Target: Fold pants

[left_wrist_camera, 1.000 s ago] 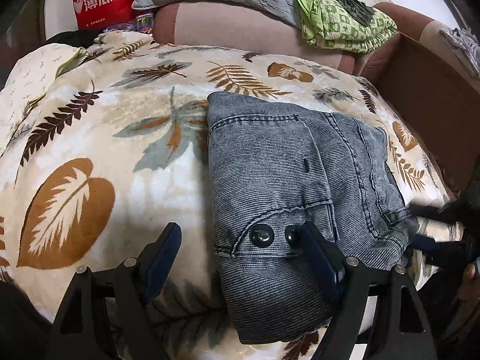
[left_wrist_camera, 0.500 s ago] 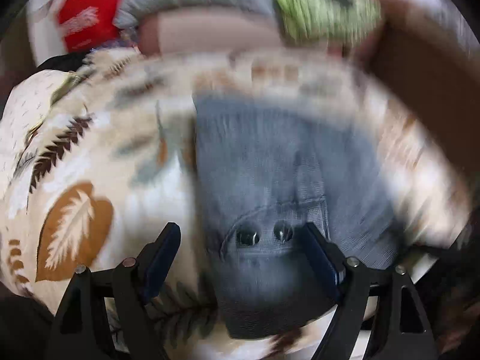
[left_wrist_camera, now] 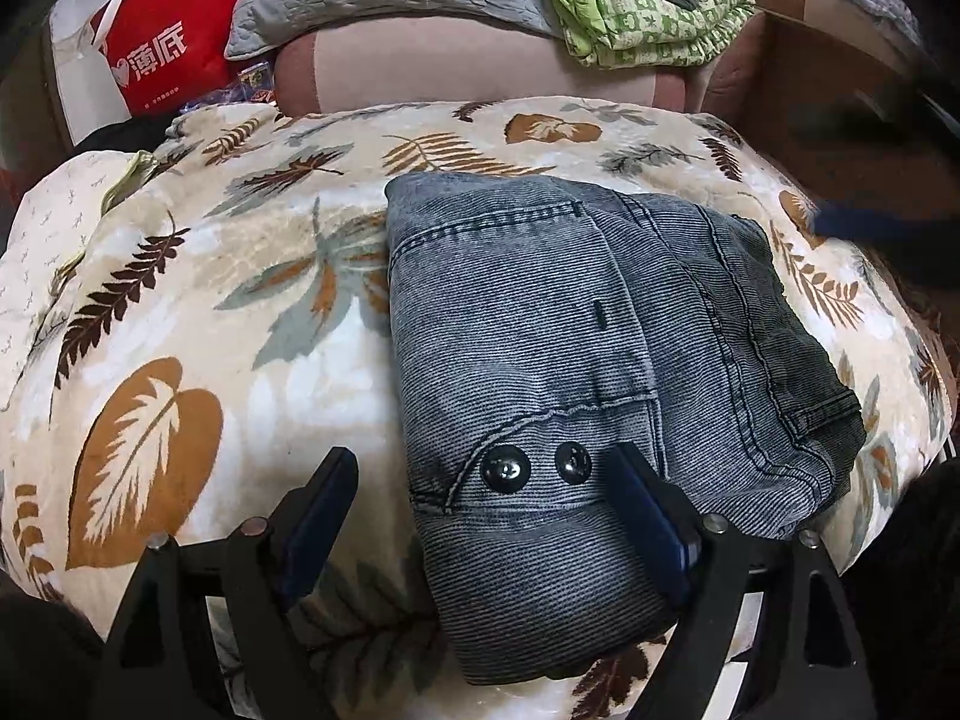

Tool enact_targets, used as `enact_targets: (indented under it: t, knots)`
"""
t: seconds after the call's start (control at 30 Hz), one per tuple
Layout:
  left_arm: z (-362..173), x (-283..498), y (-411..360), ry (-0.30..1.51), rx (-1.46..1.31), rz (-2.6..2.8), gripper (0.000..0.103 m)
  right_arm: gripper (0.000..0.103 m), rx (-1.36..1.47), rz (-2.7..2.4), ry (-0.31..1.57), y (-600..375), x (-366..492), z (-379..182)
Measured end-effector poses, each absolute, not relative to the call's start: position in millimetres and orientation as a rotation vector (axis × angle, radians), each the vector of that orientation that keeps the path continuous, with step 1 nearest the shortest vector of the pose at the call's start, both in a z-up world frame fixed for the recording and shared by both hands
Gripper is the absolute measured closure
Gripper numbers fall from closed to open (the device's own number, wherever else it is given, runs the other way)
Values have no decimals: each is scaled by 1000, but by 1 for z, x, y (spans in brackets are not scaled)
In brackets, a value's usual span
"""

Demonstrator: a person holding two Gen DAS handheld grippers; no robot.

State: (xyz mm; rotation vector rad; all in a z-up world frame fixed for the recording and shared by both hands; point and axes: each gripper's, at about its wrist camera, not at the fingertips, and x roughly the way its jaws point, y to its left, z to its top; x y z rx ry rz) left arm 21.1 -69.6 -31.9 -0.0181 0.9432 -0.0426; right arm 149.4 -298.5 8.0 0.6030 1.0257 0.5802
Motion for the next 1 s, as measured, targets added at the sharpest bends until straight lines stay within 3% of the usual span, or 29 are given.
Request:
enact_targets:
  t: [0.13,0.2,0.47,0.57,0.63,0.77,0.9,1.0]
  knots:
    - [-32,23,-68,945,-31,-52,16,44,538,484,1121,-282,207,-42]
    - [-32,23,-68,942,-34,-52,16,45,641,427,1191,-294,219,-83]
    - [-33,23,-68,939,-41,-54,16,44,544,537,1064,-305,124,-25]
    - [-32,24,-63,953,-92,-67,16,38,523,517,1141,-304,99,-59]
    - [-25,22,-56,968,-154,-86,17,42,506,536,1141,-303,92,-83]
    - [5,4,-35,833,-232,-37,17,42,478,518,1163,-303,93,-66]
    - [-34,14,-49,1020,-168,-61,17,42,349,485,1131,-293,109,-32]
    - [-36,13,-49,1006,-180,-68,17,35,249,536,1087,-267,138,13]
